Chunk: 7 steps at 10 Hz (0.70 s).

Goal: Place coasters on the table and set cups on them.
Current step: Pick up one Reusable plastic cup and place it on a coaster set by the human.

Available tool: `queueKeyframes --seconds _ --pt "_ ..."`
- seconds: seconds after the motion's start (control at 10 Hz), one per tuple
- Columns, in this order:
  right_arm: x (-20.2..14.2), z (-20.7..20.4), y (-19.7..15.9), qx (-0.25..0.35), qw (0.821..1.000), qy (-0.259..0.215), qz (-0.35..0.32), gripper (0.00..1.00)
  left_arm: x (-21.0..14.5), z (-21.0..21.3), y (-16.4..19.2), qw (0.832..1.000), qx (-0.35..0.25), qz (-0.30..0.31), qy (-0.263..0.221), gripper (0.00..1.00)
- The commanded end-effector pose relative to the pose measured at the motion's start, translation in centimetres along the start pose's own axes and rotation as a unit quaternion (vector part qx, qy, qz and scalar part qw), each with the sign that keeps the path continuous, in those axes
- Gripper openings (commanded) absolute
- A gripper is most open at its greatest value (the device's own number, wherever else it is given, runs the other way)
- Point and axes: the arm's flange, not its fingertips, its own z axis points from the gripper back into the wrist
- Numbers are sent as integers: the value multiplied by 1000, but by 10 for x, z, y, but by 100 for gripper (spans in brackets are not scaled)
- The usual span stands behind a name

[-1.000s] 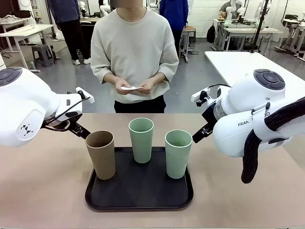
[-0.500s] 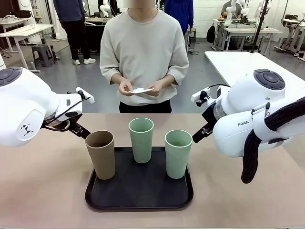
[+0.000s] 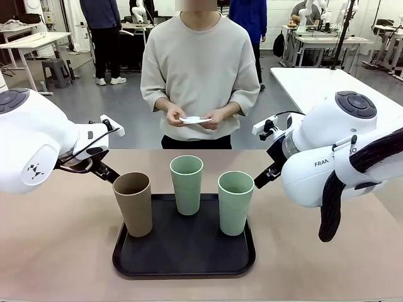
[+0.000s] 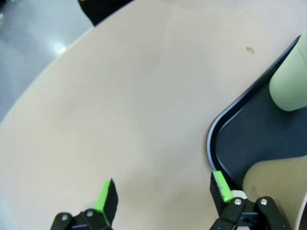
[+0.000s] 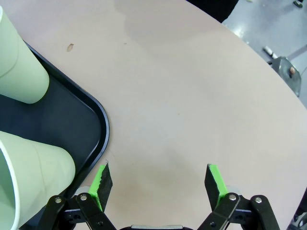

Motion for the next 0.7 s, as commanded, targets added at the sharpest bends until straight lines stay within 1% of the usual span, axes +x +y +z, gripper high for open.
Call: queueKeyframes --seconds 0.0,0.3,0.4,0.5,0.6 --pt "0 0 0 0 1000 0 0 100 0 0 0 1000 0 0 0 100" --pt "0 0 0 0 1000 0 0 100 0 0 0 1000 0 0 0 100" --pt "5 9 -6 1 1000 -2 -6 100 -1 7 13 999 33 12 9 100" --pt "6 26 -8 17 999 21 -38 100 -5 23 25 998 57 24 17 100" --pt "1 48 -12 26 998 33 -44 100 -10 45 37 996 75 26 32 100"
